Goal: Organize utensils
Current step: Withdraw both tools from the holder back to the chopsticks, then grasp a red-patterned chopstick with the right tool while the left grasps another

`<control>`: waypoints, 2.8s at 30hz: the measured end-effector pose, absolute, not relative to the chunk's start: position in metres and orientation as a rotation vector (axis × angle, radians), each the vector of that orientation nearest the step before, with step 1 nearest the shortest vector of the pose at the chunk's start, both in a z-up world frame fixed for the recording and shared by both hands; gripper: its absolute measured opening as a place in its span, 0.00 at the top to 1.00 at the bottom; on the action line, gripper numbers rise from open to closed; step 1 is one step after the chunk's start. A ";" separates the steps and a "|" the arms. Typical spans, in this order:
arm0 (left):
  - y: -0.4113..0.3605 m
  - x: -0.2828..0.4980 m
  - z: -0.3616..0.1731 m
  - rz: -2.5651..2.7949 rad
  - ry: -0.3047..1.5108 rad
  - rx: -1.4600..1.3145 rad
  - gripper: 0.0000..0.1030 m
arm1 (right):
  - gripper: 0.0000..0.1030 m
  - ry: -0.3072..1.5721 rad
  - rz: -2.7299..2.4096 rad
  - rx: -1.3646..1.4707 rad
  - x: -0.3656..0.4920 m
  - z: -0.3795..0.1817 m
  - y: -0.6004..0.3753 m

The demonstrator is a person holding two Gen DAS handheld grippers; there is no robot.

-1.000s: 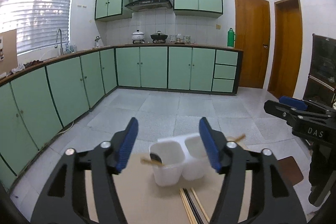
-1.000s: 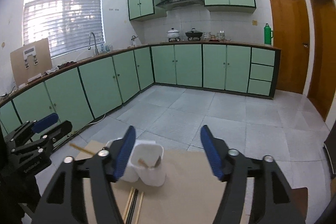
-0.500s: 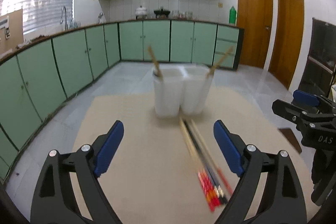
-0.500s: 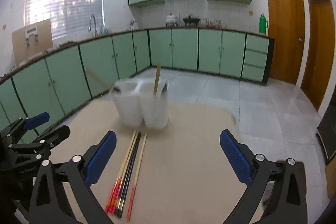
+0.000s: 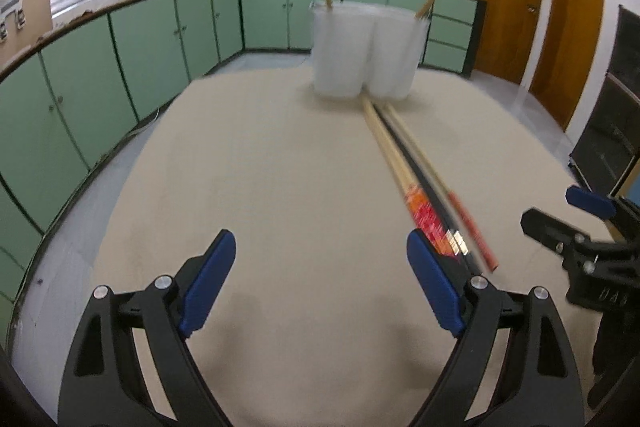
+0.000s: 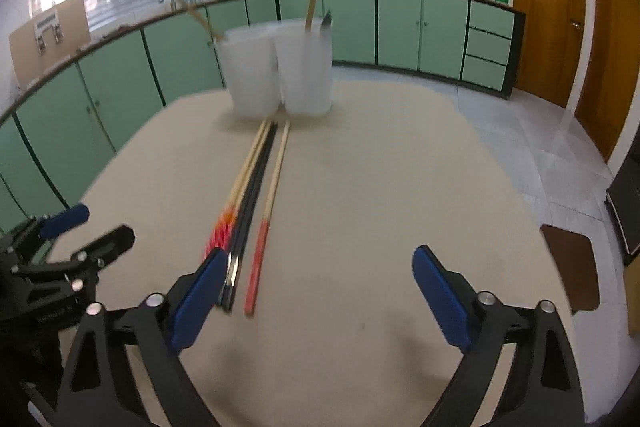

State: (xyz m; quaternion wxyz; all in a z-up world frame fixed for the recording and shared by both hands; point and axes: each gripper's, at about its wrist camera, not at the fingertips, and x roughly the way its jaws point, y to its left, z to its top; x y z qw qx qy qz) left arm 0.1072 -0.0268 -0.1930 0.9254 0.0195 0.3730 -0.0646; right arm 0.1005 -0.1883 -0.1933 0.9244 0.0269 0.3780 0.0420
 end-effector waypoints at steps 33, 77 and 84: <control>-0.038 0.106 -0.208 -0.120 0.822 0.051 0.18 | 0.94 0.872 0.169 0.024 0.108 -0.217 -0.158; -0.067 0.111 -0.219 -0.158 0.903 0.071 0.34 | 0.94 0.875 0.120 0.109 0.104 -0.220 -0.198; -0.079 0.111 -0.219 -0.213 0.890 0.094 0.79 | 0.94 0.873 0.126 0.121 0.103 -0.220 -0.200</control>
